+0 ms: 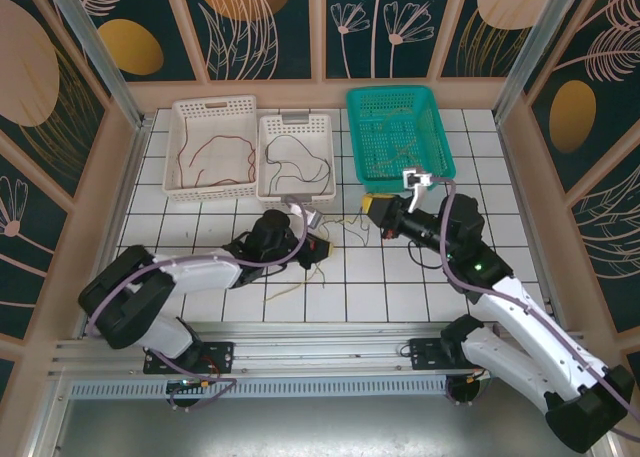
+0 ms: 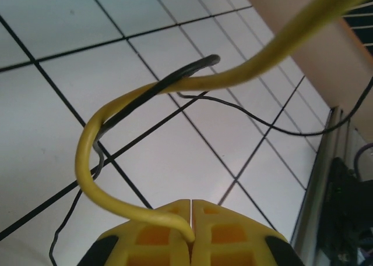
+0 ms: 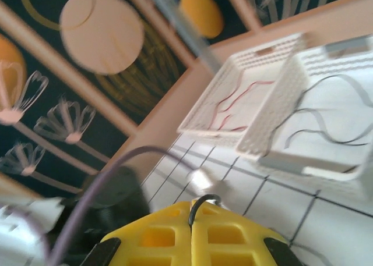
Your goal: Untangle the cables
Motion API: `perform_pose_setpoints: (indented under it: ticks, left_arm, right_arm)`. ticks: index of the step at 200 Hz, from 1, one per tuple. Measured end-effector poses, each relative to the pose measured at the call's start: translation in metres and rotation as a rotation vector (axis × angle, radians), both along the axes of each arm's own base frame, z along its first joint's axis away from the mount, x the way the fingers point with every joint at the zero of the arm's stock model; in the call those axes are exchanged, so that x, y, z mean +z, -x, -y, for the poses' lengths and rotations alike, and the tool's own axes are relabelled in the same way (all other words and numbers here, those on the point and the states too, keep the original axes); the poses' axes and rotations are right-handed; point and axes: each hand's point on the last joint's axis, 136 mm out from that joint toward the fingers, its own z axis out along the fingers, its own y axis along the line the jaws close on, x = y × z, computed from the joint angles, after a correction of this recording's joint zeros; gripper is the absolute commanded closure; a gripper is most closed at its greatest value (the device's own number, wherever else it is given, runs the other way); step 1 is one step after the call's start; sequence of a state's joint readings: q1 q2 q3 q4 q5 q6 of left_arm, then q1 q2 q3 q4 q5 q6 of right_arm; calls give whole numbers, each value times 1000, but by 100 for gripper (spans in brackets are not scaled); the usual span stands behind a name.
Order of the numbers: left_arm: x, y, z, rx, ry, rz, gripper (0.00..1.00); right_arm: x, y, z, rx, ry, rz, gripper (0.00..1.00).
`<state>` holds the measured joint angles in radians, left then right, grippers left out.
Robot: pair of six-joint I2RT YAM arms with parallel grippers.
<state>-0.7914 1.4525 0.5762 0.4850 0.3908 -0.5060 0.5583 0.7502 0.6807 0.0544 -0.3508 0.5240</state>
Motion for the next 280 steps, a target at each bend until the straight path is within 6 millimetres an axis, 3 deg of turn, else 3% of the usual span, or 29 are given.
perform_pose_setpoints:
  ticks: [51, 100, 123, 154, 175, 205, 280]
  left_arm:
    - [65, 14, -25, 42, 63, 88, 100]
    - [100, 19, -60, 156, 0, 101, 100]
    - [130, 17, -77, 224, -23, 145, 100]
    - [167, 18, -102, 298, -48, 224, 100]
    - [173, 21, -115, 324, -92, 250, 100]
    - [166, 26, -134, 352, -172, 264, 100]
    - [157, 28, -162, 412, -291, 285, 100]
  right_arm:
    - [-9, -41, 83, -385, -30, -69, 100]
    - [-36, -60, 163, -670, -62, -194, 100]
    - [-41, -61, 188, -751, -83, -227, 100]
    - [-41, -54, 203, -812, -103, -241, 100]
    - [-35, -48, 211, -861, -107, -232, 100]
    - [-26, -43, 225, -937, -109, -218, 100]
    - [-38, -32, 251, -1102, -93, -268, 100]
